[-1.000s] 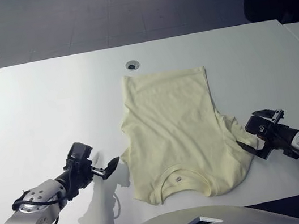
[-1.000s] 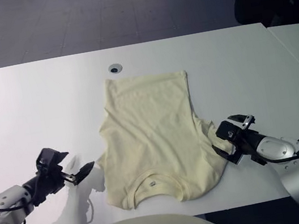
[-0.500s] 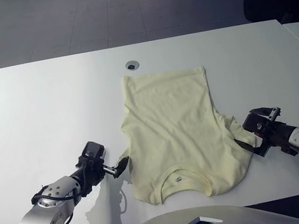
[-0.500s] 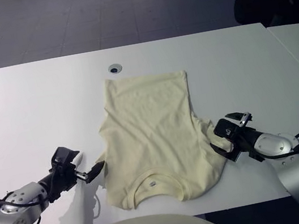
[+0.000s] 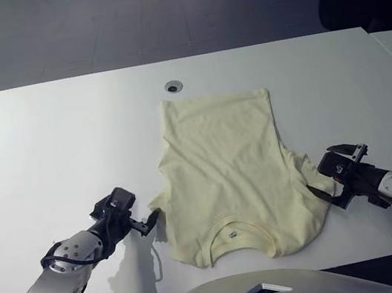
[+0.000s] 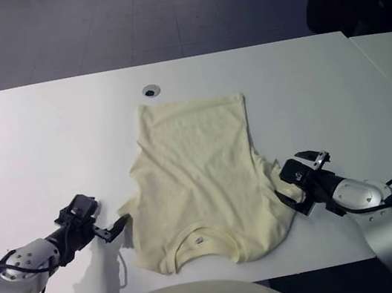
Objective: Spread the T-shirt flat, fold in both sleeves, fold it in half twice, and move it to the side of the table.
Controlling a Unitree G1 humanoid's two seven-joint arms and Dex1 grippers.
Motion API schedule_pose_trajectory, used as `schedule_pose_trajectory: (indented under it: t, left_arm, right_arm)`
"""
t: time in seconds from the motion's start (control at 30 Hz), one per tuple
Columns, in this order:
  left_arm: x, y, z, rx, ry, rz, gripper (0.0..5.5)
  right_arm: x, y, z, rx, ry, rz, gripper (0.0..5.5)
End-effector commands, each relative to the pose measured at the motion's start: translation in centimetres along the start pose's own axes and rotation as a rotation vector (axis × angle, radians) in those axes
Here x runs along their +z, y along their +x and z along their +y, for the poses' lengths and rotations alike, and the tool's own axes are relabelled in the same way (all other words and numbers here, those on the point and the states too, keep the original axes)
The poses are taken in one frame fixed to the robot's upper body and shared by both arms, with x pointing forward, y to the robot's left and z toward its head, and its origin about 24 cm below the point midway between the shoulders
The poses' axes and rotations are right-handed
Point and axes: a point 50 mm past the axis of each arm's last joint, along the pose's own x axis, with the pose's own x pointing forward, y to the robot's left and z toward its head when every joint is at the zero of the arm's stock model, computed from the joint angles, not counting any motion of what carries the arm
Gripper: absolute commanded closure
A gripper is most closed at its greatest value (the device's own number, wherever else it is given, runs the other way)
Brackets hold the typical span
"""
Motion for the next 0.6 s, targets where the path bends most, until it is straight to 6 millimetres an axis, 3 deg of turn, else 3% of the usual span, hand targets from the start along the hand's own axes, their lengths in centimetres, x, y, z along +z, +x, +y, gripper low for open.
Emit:
schedule_pose_trajectory:
  t: [0.03, 0.37, 0.6]
  left_arm:
    - [-3.6, -1.1, 0.9, 0.048, -0.038, 0.221, 0.1]
    - [-4.2, -2.0, 1.8, 0.106, -0.06, 0.256, 0.1]
    - [-2.7, -1.7, 2.5, 0.166, -0.125, 0.178, 0.1]
  right_arm:
    - [-2.0, -0.2, 1.1, 0.024, 0.063, 0.094, 0.12]
    - [-2.9, -0.9, 1.9, -0.034, 0.116, 0.133, 0.12]
    - [-1.0, -1.0, 0.5, -0.164, 0.251, 0.021, 0.12]
